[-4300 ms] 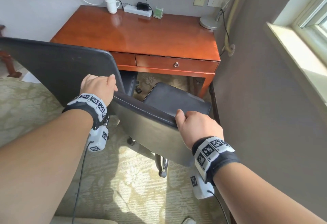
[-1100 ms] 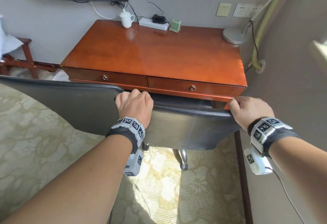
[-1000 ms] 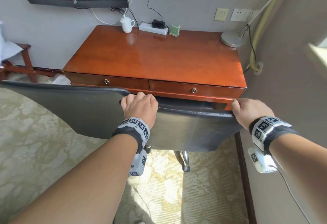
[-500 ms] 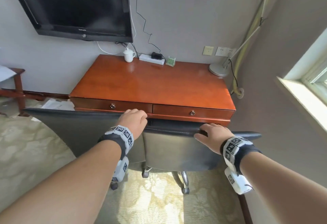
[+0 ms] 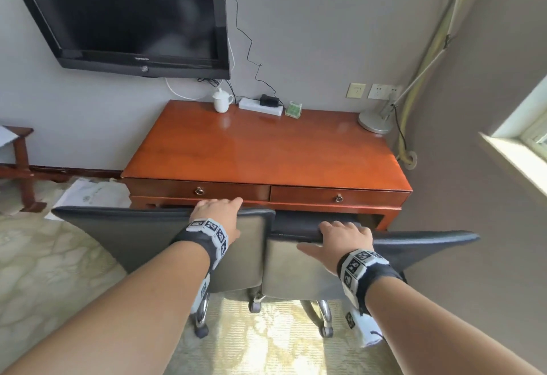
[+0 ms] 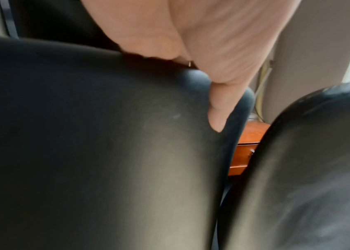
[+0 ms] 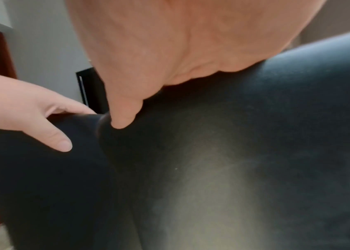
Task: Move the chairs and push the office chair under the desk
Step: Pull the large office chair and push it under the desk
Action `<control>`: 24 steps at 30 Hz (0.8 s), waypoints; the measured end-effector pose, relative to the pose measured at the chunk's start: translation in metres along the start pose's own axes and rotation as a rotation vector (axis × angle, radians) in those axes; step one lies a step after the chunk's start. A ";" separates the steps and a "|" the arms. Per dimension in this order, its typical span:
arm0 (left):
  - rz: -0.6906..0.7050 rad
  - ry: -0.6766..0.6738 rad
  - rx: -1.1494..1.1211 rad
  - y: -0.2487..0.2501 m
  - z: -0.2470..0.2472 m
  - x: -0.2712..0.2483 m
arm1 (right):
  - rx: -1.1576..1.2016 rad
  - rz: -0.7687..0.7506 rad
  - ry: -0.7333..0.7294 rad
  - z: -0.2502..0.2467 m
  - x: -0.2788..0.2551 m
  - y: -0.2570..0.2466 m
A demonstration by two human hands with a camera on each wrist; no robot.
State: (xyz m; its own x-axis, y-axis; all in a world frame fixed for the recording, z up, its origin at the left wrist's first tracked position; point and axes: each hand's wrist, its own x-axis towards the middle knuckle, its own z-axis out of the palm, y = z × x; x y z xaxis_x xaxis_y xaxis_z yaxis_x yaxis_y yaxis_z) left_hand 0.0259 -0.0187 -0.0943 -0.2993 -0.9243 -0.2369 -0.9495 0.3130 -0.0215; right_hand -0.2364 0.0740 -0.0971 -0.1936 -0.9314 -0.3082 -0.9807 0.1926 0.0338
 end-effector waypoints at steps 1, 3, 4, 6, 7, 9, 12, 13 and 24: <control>0.052 -0.013 0.021 -0.007 -0.001 0.011 | -0.018 0.028 0.009 0.002 0.004 -0.002; 0.173 0.010 0.054 -0.023 -0.002 0.023 | -0.049 0.077 0.020 0.004 0.011 -0.004; 0.223 0.030 0.065 -0.033 -0.003 0.021 | -0.061 0.102 0.013 0.005 0.012 -0.006; 0.274 0.076 0.058 -0.053 0.000 0.012 | -0.082 0.128 -0.002 0.004 0.013 -0.011; 0.297 0.094 0.054 -0.062 0.001 0.008 | -0.085 0.132 -0.003 0.001 0.013 -0.013; 0.325 0.101 0.041 -0.079 0.001 0.004 | -0.091 0.137 -0.013 -0.005 0.013 -0.019; 0.358 0.098 0.032 -0.095 0.004 0.004 | -0.102 0.144 -0.019 -0.007 0.008 -0.021; 0.366 0.101 0.033 -0.097 0.005 0.004 | -0.102 0.139 -0.017 -0.006 0.007 -0.020; 0.335 -0.003 0.067 -0.090 0.005 0.001 | -0.064 0.135 -0.075 -0.015 0.022 -0.009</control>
State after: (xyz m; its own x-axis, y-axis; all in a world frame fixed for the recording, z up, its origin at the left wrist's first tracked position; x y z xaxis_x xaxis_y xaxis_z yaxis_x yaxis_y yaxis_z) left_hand 0.1120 -0.0466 -0.0973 -0.5929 -0.7674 -0.2440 -0.7905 0.6125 -0.0056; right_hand -0.2322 0.0471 -0.0898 -0.3231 -0.8724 -0.3668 -0.9462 0.2917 0.1397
